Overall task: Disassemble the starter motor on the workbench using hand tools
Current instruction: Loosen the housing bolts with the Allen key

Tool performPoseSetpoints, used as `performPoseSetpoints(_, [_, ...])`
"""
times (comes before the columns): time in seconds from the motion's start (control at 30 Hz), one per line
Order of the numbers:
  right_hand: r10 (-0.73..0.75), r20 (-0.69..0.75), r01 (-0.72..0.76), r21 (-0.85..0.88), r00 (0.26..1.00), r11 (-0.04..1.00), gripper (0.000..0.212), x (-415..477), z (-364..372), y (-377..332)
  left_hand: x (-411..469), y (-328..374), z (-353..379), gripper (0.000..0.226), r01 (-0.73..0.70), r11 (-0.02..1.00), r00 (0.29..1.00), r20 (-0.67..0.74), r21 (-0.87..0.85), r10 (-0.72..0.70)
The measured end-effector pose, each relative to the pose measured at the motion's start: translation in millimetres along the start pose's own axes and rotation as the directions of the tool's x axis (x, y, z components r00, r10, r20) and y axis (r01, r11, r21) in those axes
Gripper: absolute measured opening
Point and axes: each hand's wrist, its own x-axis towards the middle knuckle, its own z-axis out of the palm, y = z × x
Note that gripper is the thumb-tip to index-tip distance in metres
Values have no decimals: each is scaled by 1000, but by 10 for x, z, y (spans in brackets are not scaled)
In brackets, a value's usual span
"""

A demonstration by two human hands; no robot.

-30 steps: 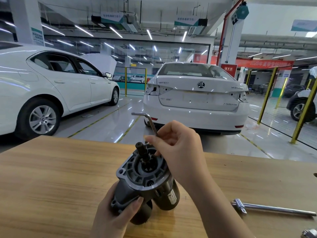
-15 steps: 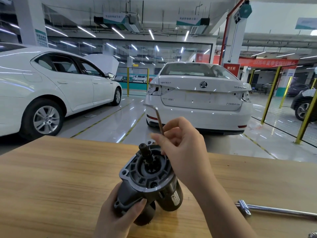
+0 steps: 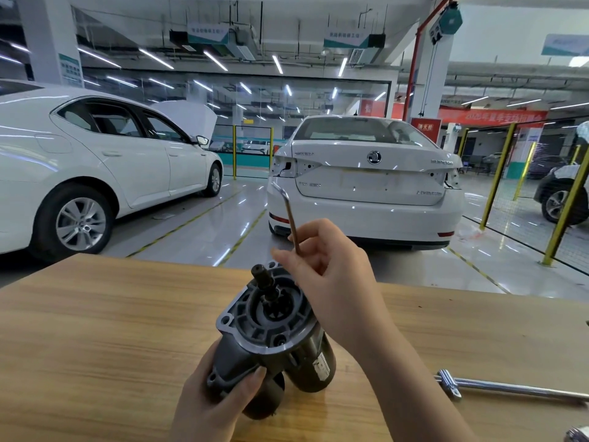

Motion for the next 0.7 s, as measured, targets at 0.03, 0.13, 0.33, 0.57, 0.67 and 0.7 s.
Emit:
performPoseSetpoints(0.03, [-2, -21, 2, -5, 1000, 1000, 17, 1, 0, 5, -3, -1, 2, 42, -1, 1000, 1000, -3, -3, 1])
performPoseSetpoints(0.13, [11, -58, -12, -17, 998, 1000, 26, -1, 0, 9, -7, 6, 12, 44, -12, 1000, 1000, -9, 0, 12])
performPoseSetpoints(0.33, [-20, 35, 22, -58, 999, 998, 12, -4, -27, 10, -16, 35, 26, 43, -13, 1000, 1000, -19, 2, 13])
performPoseSetpoints(0.57, [7, 23, -8, 17, 1000, 1000, 17, 9, -25, 1, -17, 53, 45, 44, 8, 1000, 1000, -11, -13, -8])
performPoseSetpoints(0.67, [7, -5, -7, -5, 1000, 1000, 29, -9, -16, -8, -20, 50, 38, 44, 13, 1000, 1000, -6, -17, -13])
performPoseSetpoints(0.7, [13, 5, -13, -5, 1000, 1000, 30, -8, -19, -13, -19, 45, 34, 44, 11, 1000, 1000, -8, -15, -11])
